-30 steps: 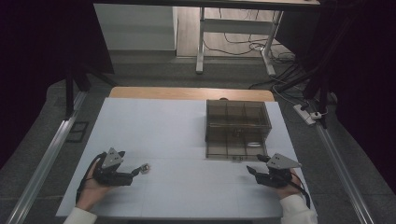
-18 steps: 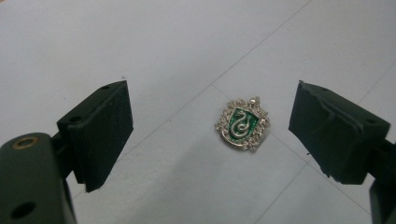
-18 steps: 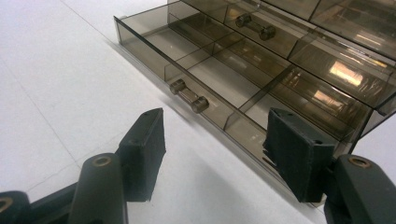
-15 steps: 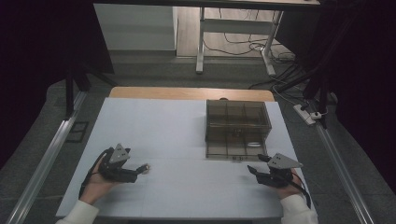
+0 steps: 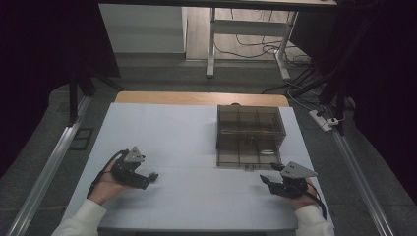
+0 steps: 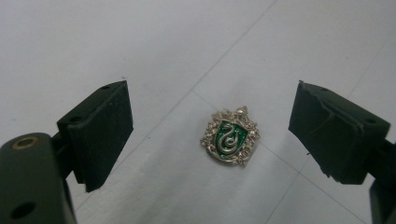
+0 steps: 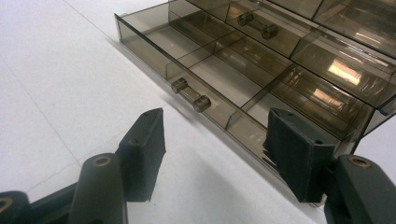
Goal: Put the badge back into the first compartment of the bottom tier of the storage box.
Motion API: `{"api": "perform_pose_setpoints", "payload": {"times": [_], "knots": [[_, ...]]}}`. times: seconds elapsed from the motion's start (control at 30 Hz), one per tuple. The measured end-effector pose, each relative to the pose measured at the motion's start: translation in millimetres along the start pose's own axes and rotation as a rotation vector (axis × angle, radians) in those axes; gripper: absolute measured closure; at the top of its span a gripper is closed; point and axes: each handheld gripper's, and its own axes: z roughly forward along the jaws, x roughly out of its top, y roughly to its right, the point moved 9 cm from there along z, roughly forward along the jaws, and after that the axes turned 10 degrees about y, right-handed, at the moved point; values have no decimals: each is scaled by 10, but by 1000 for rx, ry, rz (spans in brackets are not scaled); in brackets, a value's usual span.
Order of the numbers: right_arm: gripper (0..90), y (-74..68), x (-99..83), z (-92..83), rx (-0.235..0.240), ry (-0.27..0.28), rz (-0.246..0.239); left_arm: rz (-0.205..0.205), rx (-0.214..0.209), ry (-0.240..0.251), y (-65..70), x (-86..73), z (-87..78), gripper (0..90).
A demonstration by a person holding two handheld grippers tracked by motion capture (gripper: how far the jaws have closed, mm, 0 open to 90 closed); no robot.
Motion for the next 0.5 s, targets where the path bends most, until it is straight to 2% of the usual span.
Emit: {"api": "perform_pose_setpoints", "payload": {"times": [0.2, 0.5], "knots": [[377, -7, -2, -3, 0, -3, -2, 7, -34, -27, 26, 5, 79, 137], [377, -1, -10, 2, 2, -5, -1, 60, -75, -102, 83, -84, 186, 184]]}}
